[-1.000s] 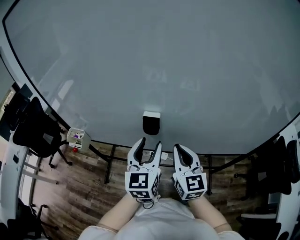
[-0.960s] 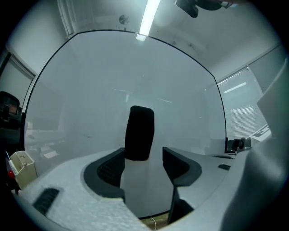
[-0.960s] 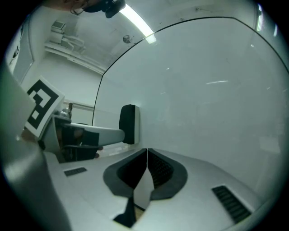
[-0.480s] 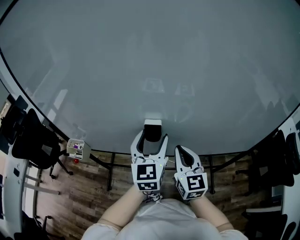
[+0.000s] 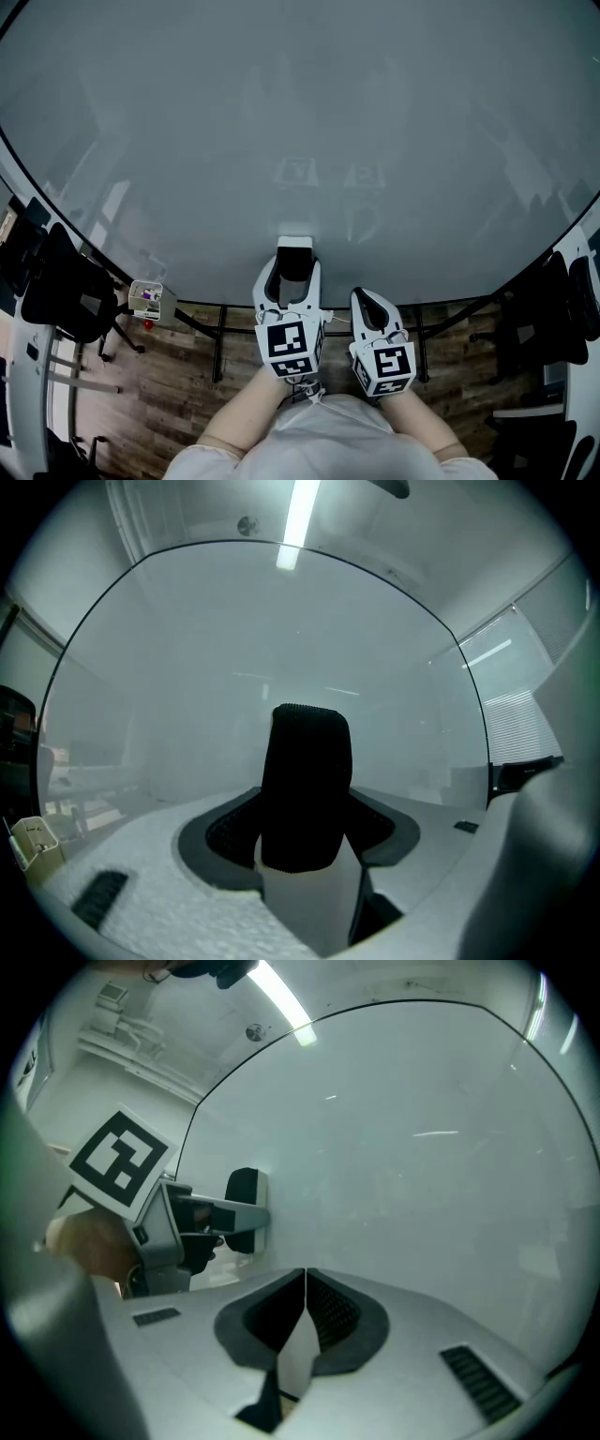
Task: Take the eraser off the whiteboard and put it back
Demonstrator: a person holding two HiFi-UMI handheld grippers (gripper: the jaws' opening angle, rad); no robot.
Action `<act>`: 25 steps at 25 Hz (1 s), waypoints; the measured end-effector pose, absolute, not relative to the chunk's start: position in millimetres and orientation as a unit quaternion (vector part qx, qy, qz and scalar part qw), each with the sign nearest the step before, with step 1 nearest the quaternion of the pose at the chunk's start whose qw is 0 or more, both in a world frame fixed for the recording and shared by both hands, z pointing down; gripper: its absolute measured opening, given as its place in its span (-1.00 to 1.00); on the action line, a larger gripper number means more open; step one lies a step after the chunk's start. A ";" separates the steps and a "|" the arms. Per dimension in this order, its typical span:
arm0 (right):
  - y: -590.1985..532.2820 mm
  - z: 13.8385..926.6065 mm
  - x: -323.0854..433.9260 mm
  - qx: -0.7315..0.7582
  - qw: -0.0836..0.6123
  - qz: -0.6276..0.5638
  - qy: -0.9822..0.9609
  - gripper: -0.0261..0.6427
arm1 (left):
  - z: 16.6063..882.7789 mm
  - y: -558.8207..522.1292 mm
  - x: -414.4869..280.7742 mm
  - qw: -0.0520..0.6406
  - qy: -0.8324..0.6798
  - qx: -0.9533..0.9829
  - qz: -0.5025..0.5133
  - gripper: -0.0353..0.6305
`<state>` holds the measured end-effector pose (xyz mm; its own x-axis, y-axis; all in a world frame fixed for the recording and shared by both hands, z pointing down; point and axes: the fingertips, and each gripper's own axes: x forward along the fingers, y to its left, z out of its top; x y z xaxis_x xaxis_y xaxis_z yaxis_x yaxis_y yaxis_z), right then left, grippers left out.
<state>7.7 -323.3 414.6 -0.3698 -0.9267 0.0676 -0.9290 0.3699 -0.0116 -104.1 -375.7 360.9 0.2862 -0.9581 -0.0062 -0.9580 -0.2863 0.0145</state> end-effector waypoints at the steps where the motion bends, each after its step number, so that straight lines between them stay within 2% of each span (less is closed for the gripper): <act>1: -322.5 415.6 8.7 0.562 0.025 0.025 -0.827 -0.84 | 361.7 -375.5 -104.1 0.001 -0.596 0.803 -0.004 -0.08; 10: -307.3 419.9 10.9 0.569 0.023 0.028 -0.822 -0.84 | 361.5 -370.2 -105.7 0.005 -0.576 0.818 0.001 -0.13; 17: -296.9 423.7 14.1 0.577 0.024 0.036 -0.816 -0.84 | 362.7 -346.1 -105.2 -0.016 -0.565 0.825 0.015 -0.13; 25: -281.7 432.8 13.1 0.581 0.035 0.046 -0.812 -0.84 | 406.0 -308.6 -105.4 0.019 -0.546 0.837 0.039 -0.13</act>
